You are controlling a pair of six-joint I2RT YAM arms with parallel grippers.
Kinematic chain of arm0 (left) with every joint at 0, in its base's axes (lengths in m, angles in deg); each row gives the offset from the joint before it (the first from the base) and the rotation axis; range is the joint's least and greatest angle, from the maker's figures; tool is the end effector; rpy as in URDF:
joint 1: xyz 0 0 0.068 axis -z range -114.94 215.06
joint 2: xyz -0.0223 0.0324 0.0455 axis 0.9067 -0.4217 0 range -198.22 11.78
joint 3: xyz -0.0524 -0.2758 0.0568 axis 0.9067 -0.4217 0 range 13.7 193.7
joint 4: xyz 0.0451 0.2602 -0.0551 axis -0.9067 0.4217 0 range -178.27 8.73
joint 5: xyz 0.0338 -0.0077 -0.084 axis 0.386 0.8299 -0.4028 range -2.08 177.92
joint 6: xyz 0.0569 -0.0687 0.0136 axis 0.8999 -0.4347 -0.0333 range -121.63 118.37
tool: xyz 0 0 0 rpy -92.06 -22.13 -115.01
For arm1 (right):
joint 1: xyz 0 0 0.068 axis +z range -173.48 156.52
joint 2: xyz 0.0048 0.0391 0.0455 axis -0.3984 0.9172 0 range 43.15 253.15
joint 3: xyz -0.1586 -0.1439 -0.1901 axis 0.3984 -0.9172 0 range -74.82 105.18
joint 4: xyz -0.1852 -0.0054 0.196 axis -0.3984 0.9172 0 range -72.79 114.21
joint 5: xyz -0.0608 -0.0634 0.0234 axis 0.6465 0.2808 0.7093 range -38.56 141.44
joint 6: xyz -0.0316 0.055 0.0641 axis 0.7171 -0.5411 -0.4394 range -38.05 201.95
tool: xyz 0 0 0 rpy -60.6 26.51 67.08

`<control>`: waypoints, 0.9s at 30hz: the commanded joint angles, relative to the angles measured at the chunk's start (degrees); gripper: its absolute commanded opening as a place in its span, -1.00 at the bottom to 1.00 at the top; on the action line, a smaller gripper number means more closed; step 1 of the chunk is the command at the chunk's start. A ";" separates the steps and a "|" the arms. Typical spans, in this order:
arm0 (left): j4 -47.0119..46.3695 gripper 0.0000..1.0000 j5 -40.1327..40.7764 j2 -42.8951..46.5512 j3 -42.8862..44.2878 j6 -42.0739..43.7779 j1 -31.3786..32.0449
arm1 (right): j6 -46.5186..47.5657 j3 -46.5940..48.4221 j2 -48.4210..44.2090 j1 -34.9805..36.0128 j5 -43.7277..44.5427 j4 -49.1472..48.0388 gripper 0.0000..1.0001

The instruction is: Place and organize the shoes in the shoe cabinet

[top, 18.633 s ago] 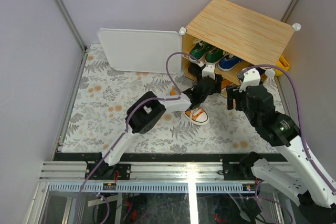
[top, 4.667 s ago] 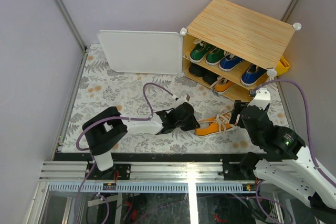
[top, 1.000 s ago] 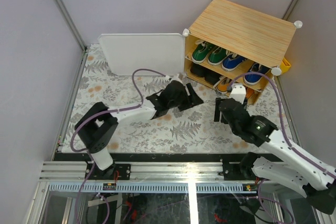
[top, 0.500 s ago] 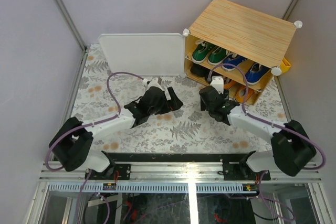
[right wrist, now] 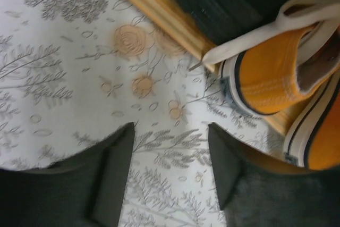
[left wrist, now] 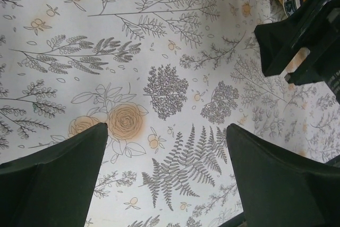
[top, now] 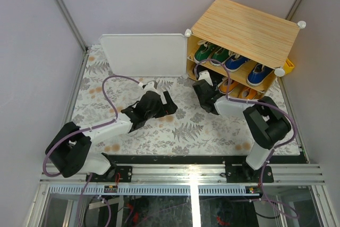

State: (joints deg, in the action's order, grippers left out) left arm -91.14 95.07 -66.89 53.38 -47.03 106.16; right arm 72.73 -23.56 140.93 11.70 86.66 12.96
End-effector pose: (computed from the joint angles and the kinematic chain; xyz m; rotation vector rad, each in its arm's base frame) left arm 0.2513 -0.2059 0.1822 -0.1583 2.2813 -0.6918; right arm 0.3367 0.1806 0.1520 -0.1883 2.1569 -0.2717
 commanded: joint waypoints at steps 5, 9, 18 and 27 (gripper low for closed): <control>-3.33 0.84 1.20 -0.21 -1.14 1.84 -2.00 | 10.43 6.60 6.10 -2.22 6.51 -3.61 -0.69; -3.76 0.83 0.43 -1.08 -1.39 1.73 -2.70 | 9.67 9.04 8.36 -3.20 8.64 -0.66 -0.78; -4.17 0.83 -0.53 -2.41 -1.42 1.40 -3.48 | 10.21 9.69 9.68 -7.21 11.48 0.87 -0.79; -4.95 0.83 -1.04 -2.91 -1.98 1.03 -4.14 | 19.42 7.93 11.88 -8.32 23.85 -9.35 -0.79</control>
State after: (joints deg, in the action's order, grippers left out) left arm -92.28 94.33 -69.29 52.33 -46.51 102.64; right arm 85.72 -15.64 152.86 5.82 97.66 11.78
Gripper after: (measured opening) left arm 0.917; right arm 0.106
